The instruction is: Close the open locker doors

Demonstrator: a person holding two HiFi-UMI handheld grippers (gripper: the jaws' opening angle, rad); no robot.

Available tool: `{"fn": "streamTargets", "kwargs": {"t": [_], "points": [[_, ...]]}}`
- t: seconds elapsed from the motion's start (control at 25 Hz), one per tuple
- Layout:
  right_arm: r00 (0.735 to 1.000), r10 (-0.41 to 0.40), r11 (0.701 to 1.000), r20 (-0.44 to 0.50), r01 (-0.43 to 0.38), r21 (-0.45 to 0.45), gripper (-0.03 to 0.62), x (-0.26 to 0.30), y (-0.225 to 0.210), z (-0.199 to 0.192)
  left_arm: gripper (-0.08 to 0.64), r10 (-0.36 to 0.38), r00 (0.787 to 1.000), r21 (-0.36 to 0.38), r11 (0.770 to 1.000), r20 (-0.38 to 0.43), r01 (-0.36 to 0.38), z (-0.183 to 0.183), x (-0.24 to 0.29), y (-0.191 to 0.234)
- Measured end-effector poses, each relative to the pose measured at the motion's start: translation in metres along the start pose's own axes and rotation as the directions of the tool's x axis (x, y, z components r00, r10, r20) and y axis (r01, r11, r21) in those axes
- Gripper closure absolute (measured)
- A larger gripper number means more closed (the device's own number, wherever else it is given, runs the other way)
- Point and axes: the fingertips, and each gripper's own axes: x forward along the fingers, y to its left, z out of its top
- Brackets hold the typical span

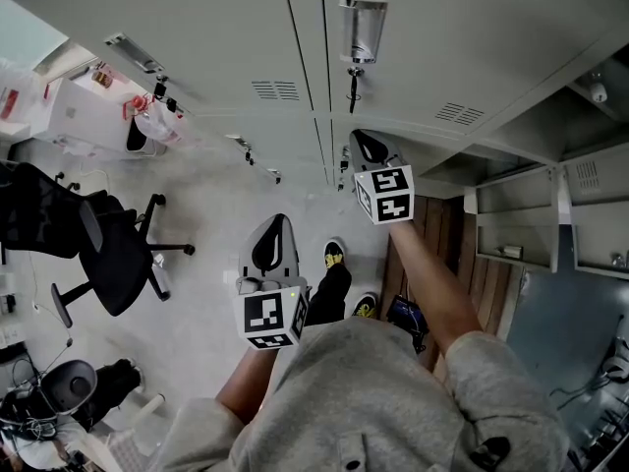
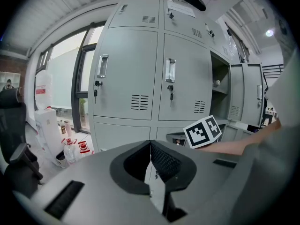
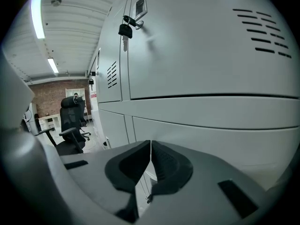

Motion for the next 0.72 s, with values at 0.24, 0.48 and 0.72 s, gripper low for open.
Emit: {"fn": "streamTargets", "kwargs": {"t": [0.24, 0.48, 0.72], "points": [[0.999, 0.05, 0.998, -0.007, -0.05, -0.047, 0.557, -0.033, 0.012, -0.002, 0.549, -0.039, 0.999, 0.006, 0.999, 0.011, 0.039, -0.001, -0.003, -0.015], [0.996, 0.082, 0.993, 0.044, -0.078, -0.089, 0.557, -0.106, 0.018, 0.013, 0.549, -0.076, 0.997, 0.024, 0.997, 0.02, 0.076, -0.004, -0.02, -0.041], [0.993, 0.054, 0.993, 0.109, -0.042, -0.113, 0.557, -0.207, 0.004, 0.029, 0.549, -0.134, 0.991, 0.052, 0.99, 0.023, 0.133, -0.009, -0.041, -0.082]]}}
